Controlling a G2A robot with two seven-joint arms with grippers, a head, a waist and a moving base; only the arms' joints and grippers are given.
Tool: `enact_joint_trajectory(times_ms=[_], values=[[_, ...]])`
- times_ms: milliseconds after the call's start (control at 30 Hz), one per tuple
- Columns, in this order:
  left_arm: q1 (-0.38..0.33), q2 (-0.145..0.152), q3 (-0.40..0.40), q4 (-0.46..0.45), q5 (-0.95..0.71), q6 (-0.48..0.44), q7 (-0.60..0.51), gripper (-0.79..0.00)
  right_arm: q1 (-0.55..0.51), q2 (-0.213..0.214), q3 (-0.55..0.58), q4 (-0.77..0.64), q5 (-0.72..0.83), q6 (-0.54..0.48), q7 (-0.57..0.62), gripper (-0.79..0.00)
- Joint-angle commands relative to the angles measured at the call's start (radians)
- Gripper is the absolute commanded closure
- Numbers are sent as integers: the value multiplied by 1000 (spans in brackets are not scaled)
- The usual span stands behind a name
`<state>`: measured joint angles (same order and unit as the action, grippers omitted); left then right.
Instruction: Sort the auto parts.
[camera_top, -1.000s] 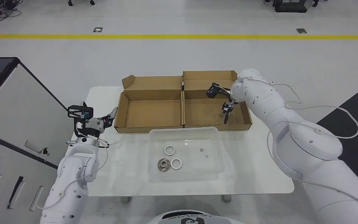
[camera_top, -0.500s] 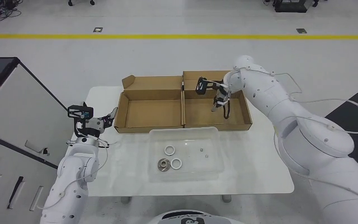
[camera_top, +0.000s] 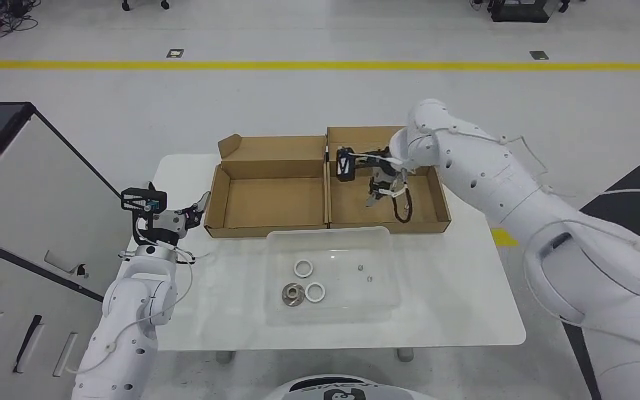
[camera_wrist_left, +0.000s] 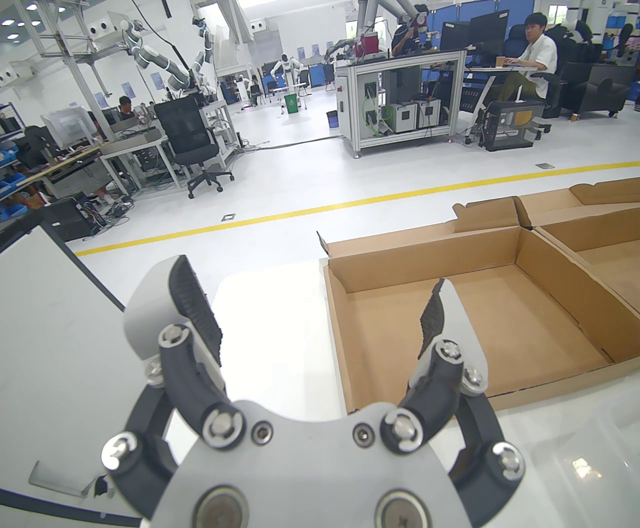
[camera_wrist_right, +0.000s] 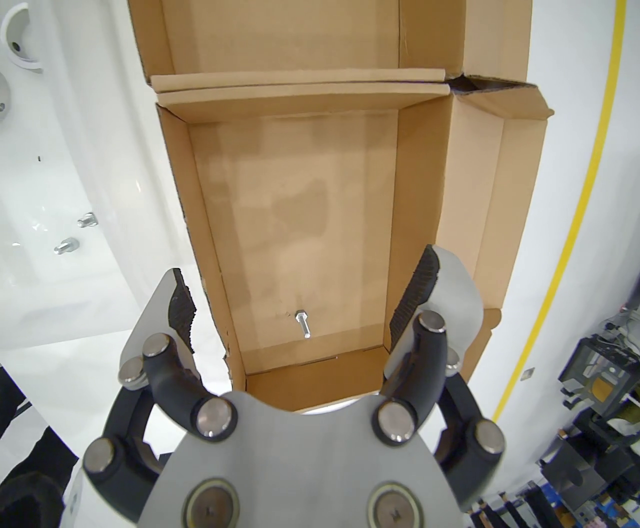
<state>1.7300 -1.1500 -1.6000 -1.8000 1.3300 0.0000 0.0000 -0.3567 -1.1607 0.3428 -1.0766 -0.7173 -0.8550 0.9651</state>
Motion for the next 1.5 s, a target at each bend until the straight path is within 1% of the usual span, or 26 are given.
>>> enact_joint_trajectory(times_ms=[0, 133, 267, 433, 567, 733, 900, 1233, 1300, 1467], values=[[0, 0, 0, 0, 0, 0, 0, -785, -8, 33, 2, -85, 18, 24, 24, -785], [0, 0, 0, 0, 0, 0, 0, -785, -17, 105, -6, -245, 79, 81, 81, -785], [0, 0, 0, 0, 0, 0, 0, -785, -14, 166, -15, -365, 149, 146, 146, -785], [0, 0, 0, 0, 0, 0, 0, -785, -3, 219, -40, -500, 226, 216, 216, -785], [0, 0, 0, 0, 0, 0, 0, -785, 17, 245, -78, -570, 272, 254, 254, -785], [0, 0, 0, 0, 0, 0, 0, -785, 43, 251, -125, -617, 313, 274, 274, -785], [0, 0, 0, 0, 0, 0, 0, -785, 64, 233, -173, -643, 327, 278, 278, -785], [0, 0, 0, 0, 0, 0, 0, -785, 64, 233, -173, -643, 327, 278, 278, -785], [0, 0, 0, 0, 0, 0, 0, -785, 50, 234, -172, -639, 313, 286, 256, -785], [0, 0, 0, 0, 0, 0, 0, -785, 20, 219, -173, -652, 297, 270, 263, -785]])
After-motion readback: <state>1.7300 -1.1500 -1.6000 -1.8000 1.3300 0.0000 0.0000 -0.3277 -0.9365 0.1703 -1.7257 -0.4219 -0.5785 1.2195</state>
